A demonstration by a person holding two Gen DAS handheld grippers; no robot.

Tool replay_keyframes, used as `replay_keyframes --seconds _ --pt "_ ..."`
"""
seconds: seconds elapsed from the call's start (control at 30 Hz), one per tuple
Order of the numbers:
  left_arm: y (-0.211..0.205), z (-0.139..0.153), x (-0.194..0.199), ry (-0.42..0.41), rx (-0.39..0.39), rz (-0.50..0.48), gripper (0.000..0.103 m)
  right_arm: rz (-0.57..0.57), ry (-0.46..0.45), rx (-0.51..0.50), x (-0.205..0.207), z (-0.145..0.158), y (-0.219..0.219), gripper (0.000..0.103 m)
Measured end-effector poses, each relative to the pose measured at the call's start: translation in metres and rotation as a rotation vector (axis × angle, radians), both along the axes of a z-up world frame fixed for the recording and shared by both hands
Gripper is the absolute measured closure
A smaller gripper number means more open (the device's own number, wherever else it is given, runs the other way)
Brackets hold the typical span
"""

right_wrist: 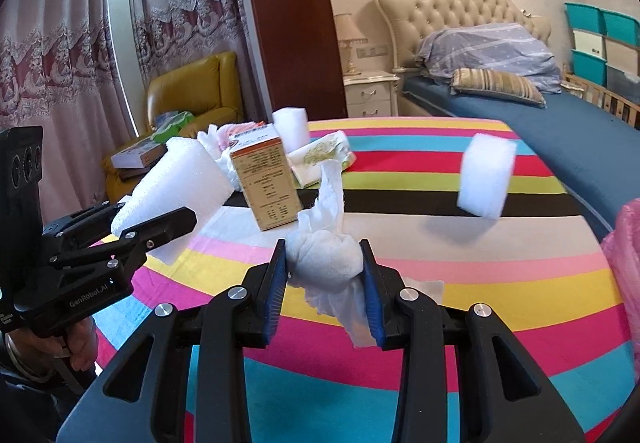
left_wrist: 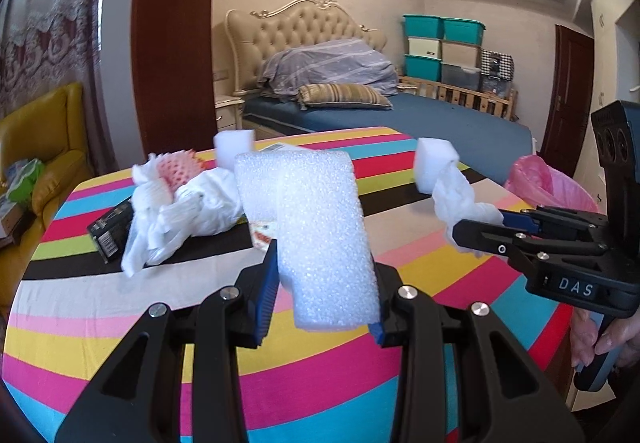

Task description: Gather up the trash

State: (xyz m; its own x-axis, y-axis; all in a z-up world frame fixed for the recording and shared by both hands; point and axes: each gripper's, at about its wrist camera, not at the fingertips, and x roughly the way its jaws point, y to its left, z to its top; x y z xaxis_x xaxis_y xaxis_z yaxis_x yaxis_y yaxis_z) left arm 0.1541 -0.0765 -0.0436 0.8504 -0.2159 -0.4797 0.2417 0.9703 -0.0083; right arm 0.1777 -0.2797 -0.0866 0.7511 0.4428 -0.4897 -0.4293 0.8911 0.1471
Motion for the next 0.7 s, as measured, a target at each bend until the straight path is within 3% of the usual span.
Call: replay_keyframes --seconds 0.7 --pt "-0.101 0.013 0.006 -0.060 0.033 -0.235 0.067 -0.201 -0.073 0.022 -0.020 0.011 -0.087 0.068"
